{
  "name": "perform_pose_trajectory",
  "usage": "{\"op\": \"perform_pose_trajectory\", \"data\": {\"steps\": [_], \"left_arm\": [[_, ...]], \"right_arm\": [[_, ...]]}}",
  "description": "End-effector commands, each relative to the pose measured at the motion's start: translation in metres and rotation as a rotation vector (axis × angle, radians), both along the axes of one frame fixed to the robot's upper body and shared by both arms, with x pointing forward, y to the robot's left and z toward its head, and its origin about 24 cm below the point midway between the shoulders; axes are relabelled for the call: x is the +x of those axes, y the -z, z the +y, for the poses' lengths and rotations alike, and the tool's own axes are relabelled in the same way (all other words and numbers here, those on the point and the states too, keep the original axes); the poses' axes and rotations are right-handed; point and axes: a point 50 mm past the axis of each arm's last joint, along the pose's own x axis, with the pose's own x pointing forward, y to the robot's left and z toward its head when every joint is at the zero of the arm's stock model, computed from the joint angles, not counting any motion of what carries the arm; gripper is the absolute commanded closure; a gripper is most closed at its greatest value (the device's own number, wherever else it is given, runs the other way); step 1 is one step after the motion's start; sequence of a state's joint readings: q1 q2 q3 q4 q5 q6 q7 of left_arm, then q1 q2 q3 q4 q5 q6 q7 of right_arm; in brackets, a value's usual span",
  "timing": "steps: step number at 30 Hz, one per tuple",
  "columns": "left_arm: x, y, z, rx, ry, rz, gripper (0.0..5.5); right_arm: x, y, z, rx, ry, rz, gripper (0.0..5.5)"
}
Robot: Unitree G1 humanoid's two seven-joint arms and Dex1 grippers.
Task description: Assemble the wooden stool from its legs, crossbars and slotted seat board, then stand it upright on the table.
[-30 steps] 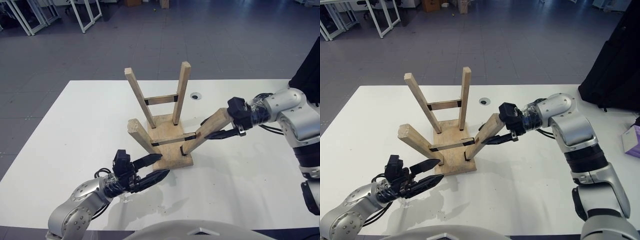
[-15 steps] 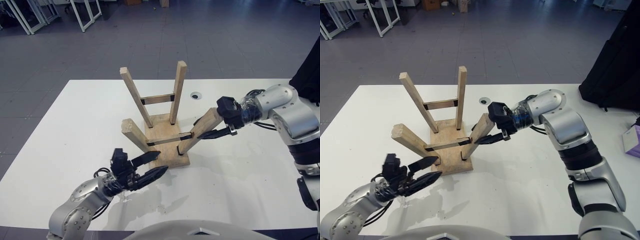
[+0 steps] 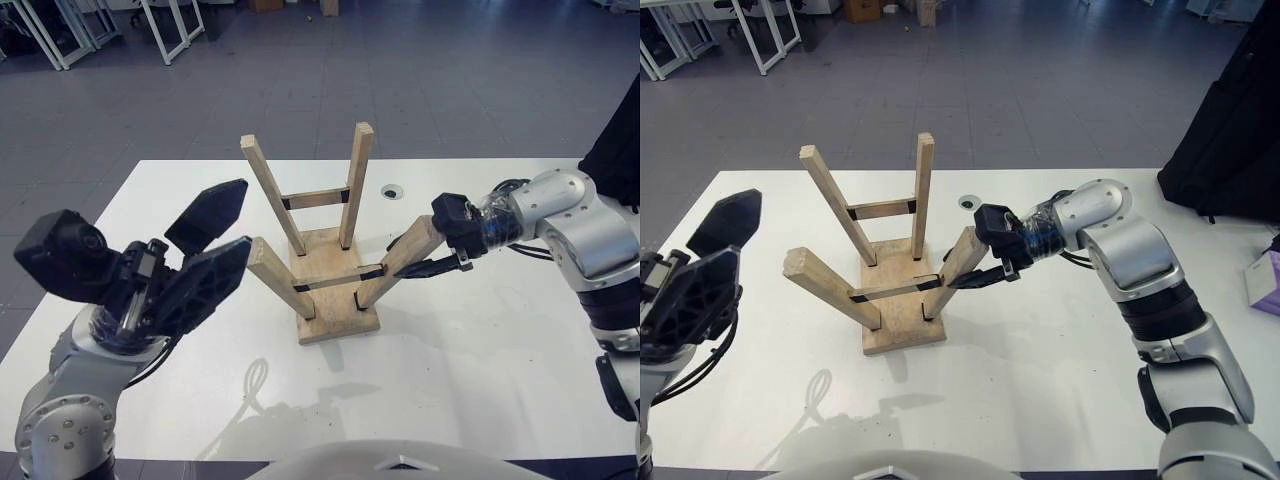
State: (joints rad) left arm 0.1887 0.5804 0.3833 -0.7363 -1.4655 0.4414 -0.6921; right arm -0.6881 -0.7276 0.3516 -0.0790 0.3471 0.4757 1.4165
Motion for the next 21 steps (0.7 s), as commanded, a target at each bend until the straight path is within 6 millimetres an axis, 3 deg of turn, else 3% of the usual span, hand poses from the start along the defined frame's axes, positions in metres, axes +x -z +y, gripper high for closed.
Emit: {"op": "perform_pose_trajectory", "data": {"steps": [1, 4, 9, 18, 21], "left_arm": [[0.013, 0.029, -0.008, 0.151, -0.008, 0.138, 1.72], [0.017, 0.047, -0.012, 0.227, 0.013, 0.200, 1.72], [0.016, 0.059, -0.015, 0.245, 0.036, 0.235, 1.72], [0.011, 0.069, -0.022, 0.278, 0.056, 0.250, 1.72], [0.011, 0.071, -0.024, 0.290, 0.061, 0.250, 1.72]], "right_arm": [[-0.005, 0.029, -0.003, -0.097, 0.034, 0.093, 3.50], [-0.006, 0.030, -0.001, -0.093, 0.033, 0.093, 3.50], [-0.006, 0.030, 0.001, -0.092, 0.033, 0.089, 3.50], [-0.006, 0.021, 0.009, -0.036, 0.027, 0.065, 3.50], [-0.009, 0.029, 0.013, -0.034, 0.016, 0.064, 3.50]]}}
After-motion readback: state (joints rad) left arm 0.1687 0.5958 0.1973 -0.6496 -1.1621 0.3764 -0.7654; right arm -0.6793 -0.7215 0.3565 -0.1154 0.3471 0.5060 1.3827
